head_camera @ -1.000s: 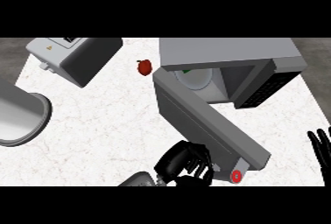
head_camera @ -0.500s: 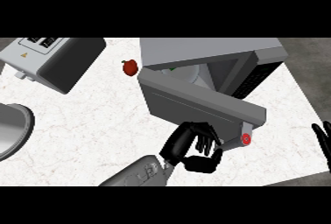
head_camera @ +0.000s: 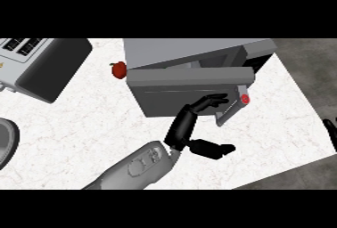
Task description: Pick up the milk, place it into the microwave and close the microwave
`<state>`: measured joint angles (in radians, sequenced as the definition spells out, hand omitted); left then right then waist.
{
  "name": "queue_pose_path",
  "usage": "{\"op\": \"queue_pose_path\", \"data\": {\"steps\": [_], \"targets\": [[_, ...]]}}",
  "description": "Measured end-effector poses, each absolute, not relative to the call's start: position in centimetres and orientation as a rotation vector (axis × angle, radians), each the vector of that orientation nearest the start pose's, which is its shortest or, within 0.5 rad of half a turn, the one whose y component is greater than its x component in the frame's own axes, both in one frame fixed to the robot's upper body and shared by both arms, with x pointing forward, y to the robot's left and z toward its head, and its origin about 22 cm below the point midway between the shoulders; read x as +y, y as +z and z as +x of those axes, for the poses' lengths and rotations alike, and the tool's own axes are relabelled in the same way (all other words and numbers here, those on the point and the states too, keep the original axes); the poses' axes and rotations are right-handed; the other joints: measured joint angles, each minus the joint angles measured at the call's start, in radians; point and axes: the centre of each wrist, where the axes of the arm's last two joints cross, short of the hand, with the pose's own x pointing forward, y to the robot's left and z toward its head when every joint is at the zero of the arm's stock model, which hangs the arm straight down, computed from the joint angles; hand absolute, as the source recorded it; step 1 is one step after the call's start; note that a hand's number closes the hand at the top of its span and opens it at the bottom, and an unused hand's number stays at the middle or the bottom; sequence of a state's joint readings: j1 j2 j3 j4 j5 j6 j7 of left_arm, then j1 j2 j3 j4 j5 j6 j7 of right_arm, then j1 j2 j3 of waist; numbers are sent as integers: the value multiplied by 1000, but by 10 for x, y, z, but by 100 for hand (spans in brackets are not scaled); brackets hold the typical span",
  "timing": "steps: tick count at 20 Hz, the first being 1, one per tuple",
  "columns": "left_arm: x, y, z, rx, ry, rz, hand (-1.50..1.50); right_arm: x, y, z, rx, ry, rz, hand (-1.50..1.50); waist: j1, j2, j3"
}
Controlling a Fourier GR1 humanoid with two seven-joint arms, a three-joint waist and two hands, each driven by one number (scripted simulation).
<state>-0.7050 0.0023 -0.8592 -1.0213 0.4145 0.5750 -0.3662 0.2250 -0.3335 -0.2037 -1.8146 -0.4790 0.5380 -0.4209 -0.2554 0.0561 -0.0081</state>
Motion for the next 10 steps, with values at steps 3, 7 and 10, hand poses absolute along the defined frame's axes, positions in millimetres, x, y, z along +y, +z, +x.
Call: {"op": "queue_pose_path", "data": {"steps": [3, 7, 10], "targets": [[4, 20, 298, -1898, -430, -247, -150, -352, 61, 185, -2109, 168, 410, -150, -22, 7, 1], [2, 27, 308, -1919, -402, -231, -150, -352, 69, 191, -2116, 187, 446, -150, -42, 15, 1], [0, 34, 316, -1932, -384, -219, -150, -351, 74, 196, -2118, 201, 478, -150, -55, 20, 2]]}}
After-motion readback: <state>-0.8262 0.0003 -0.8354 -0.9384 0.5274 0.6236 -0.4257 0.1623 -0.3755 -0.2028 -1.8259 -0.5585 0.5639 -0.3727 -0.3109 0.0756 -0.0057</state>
